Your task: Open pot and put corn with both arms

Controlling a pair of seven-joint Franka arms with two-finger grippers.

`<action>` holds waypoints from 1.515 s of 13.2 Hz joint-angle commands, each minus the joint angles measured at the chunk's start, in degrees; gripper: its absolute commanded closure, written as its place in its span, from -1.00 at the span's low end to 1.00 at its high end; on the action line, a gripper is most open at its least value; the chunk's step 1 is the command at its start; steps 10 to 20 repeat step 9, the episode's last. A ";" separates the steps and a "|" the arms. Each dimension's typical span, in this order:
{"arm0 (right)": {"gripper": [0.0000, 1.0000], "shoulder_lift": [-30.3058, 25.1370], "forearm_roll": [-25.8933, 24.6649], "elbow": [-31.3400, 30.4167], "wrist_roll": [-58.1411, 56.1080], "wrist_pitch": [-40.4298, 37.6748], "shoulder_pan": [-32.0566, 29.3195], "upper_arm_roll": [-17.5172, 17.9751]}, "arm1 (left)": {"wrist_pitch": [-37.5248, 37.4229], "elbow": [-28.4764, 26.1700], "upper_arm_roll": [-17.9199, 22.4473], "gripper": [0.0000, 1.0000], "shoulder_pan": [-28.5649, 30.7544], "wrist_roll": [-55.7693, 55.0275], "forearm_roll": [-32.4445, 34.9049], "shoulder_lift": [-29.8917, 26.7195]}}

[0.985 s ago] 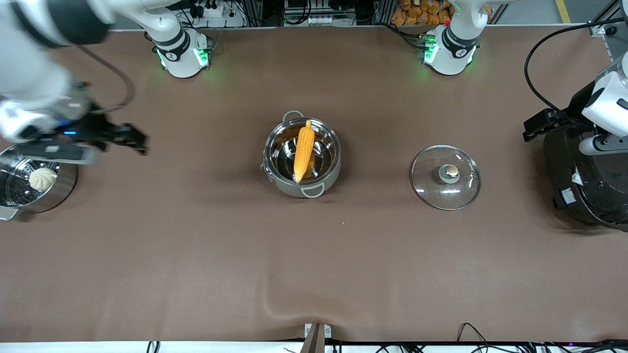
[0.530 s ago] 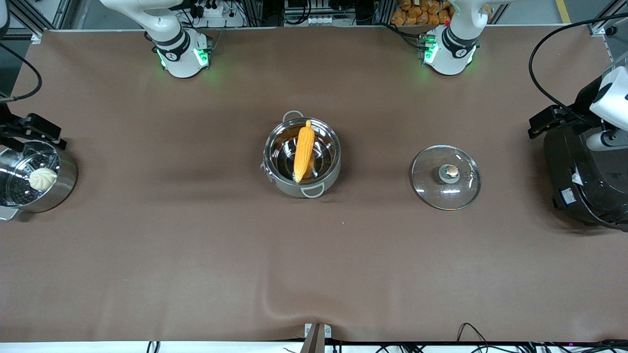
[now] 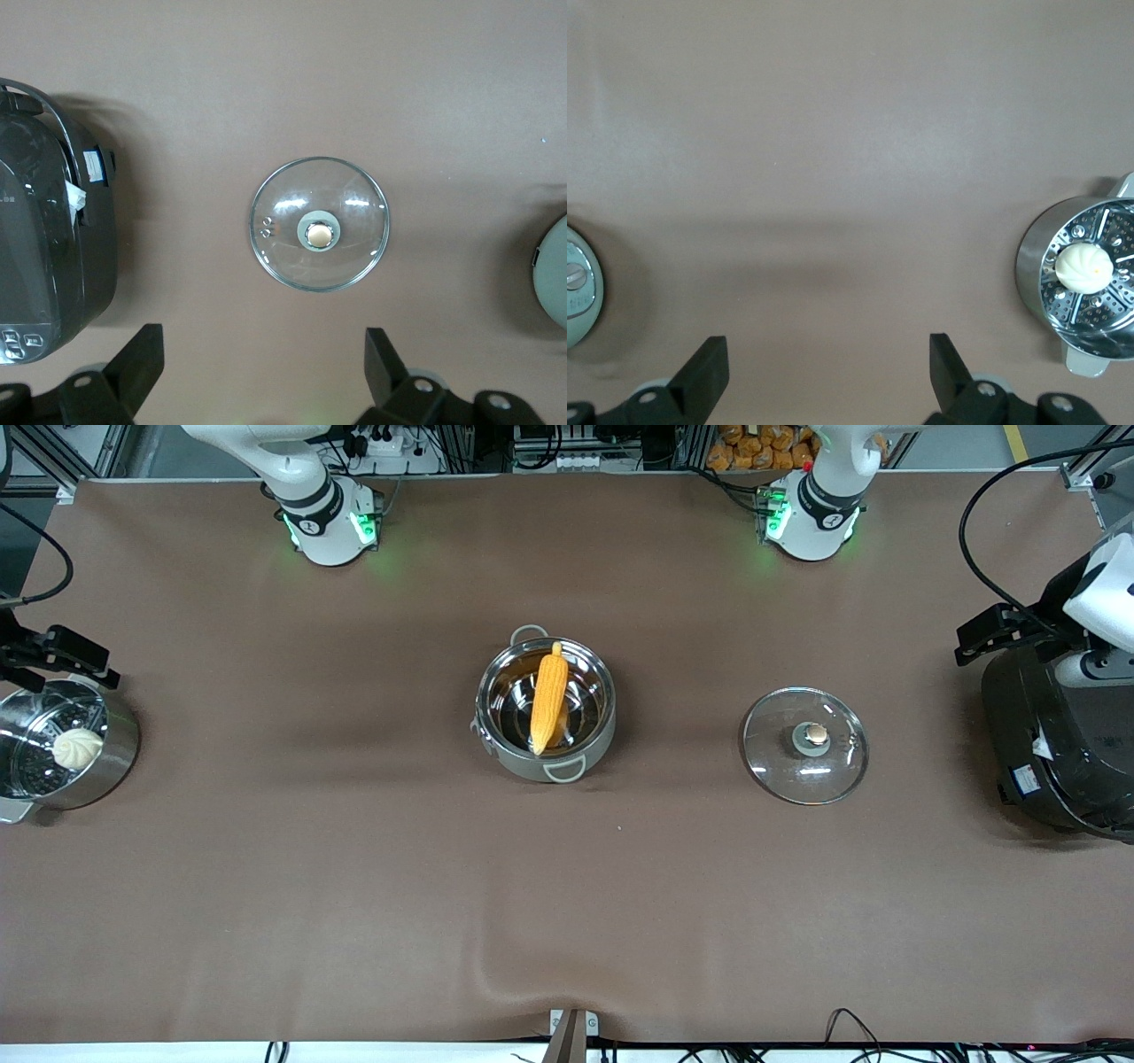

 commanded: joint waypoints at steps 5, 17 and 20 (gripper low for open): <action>-1.00 -1.84 -2.98 0.05 1.66 -2.39 0.29 1.19 | -2.03 1.94 -0.31 -1.00 -0.15 1.66 0.18 -0.39; -1.00 -2.28 -4.30 1.09 3.51 -5.28 0.38 2.95 | -2.48 2.56 -0.31 -1.00 -0.06 1.66 0.09 -0.22; -1.00 -2.28 -4.30 1.09 3.51 -5.28 0.38 2.95 | -2.48 2.56 -0.31 -1.00 -0.06 1.66 0.09 -0.22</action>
